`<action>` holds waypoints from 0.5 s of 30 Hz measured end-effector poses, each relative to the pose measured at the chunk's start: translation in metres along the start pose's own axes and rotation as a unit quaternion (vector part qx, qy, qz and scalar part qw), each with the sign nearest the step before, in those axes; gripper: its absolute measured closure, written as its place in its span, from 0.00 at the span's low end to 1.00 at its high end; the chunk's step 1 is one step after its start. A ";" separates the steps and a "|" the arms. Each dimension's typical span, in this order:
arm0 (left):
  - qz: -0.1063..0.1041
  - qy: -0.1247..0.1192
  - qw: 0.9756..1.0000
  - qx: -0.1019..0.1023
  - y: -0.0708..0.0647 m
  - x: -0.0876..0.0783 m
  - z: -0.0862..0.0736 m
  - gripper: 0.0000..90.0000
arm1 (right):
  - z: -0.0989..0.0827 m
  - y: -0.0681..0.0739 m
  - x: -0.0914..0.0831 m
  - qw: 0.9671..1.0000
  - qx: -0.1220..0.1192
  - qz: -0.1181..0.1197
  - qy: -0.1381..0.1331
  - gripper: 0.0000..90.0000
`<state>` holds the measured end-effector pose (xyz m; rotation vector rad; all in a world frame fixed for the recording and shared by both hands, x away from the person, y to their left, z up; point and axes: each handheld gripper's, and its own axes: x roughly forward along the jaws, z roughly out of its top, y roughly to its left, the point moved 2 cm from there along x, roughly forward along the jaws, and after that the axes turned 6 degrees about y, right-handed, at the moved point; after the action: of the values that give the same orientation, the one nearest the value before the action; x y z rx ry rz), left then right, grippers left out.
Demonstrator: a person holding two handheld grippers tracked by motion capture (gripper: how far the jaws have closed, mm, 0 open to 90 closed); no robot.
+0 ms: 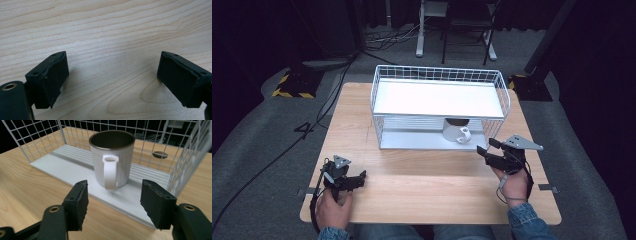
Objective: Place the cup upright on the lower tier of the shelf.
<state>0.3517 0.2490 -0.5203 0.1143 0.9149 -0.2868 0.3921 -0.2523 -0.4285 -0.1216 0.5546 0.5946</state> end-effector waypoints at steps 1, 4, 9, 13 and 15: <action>0.000 -0.001 1.000 -0.003 0.000 0.000 0.000 0.12 | -0.002 -0.001 -0.003 1.000 0.001 0.000 0.004 0.40; -0.001 -0.002 1.000 -0.006 -0.001 0.001 0.001 0.12 | -0.013 -0.009 -0.013 1.000 0.002 -0.005 0.020 0.38; -0.001 -0.001 1.000 -0.003 0.000 0.001 0.001 0.11 | -0.024 -0.019 -0.024 0.999 0.019 -0.014 0.032 0.37; -0.001 -0.001 1.000 -0.003 0.000 0.001 0.001 0.11 | -0.035 -0.028 -0.035 0.998 0.027 -0.025 0.046 0.37; -0.002 -0.001 1.000 -0.003 0.000 0.001 0.001 0.11 | -0.040 -0.032 -0.039 0.998 0.028 -0.031 0.050 0.36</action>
<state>0.3530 0.2481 -0.5205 0.1068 0.9145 -0.2869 0.3647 -0.3083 -0.4432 -0.1148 0.6616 0.5134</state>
